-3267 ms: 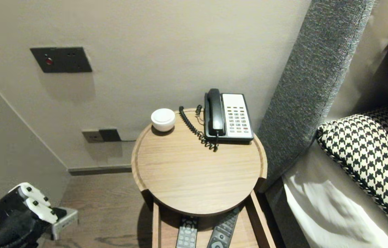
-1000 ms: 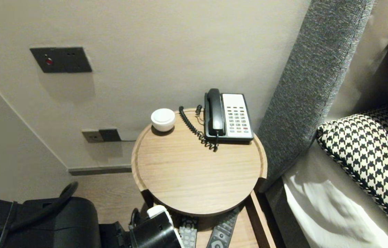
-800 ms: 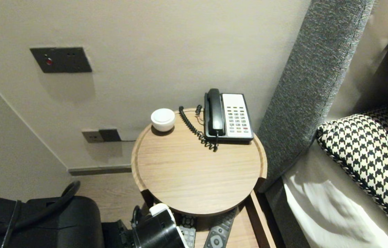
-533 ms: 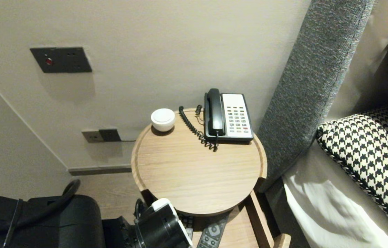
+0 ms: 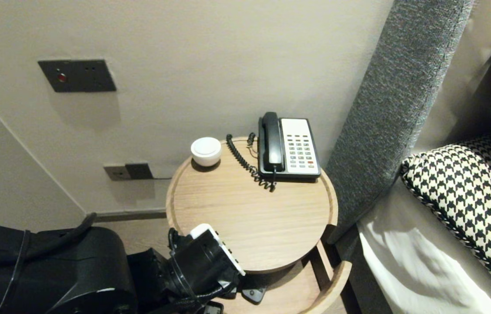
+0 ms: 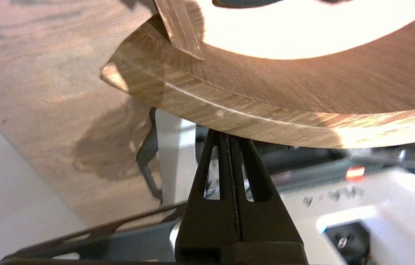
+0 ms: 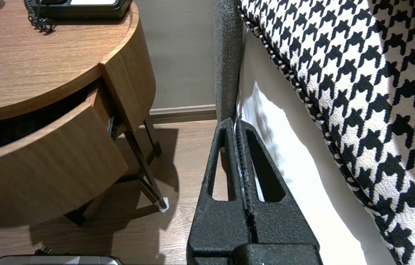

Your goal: Close the nightstand drawer

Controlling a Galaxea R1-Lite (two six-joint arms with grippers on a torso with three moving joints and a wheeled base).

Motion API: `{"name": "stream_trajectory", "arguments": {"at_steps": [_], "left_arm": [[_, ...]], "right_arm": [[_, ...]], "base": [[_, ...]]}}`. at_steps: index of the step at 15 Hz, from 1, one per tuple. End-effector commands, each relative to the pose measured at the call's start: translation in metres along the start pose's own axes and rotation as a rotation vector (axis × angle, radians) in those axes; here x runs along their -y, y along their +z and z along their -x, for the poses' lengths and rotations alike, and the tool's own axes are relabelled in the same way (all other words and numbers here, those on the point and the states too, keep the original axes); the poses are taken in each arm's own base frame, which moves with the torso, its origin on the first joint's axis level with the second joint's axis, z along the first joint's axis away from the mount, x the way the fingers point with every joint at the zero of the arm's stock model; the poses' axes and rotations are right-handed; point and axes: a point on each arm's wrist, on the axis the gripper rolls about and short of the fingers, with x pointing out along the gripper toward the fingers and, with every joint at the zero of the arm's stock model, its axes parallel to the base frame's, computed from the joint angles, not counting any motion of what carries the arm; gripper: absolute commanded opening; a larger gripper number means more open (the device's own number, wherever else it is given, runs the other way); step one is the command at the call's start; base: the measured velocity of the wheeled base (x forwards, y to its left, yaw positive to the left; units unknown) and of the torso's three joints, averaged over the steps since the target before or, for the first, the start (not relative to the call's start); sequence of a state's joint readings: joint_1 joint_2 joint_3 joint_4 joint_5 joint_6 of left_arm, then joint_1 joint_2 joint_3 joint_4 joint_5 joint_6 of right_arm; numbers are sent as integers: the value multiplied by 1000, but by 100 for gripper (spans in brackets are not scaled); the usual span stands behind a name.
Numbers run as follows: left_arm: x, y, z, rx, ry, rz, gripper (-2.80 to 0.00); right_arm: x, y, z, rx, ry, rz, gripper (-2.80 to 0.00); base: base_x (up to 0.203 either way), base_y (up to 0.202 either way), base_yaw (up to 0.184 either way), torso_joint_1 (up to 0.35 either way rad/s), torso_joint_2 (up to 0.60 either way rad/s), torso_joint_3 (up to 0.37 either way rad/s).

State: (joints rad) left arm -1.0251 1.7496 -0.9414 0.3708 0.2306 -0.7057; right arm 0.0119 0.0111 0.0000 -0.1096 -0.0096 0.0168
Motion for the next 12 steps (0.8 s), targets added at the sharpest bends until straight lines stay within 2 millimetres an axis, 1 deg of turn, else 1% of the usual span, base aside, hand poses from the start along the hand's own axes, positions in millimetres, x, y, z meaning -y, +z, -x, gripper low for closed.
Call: {"name": "stream_trajectory", "arguments": {"at_steps": [1,6,12], "left_arm": [[1,4,1,42,-5,21,-280],[2,16,4,153,-1,58,-280],[-1,26,4,228,1,101,-280]], "right_arm": [[0,-11,-2,-39,0,0,-280],[0,-11,-2,-39,0,0,-280],[0,-11,-2,-39,0,0,-280]], "base": [[0,0,0,0,0,0],[0,0,0,0,0,0],[0,0,0,0,0,0]]}}
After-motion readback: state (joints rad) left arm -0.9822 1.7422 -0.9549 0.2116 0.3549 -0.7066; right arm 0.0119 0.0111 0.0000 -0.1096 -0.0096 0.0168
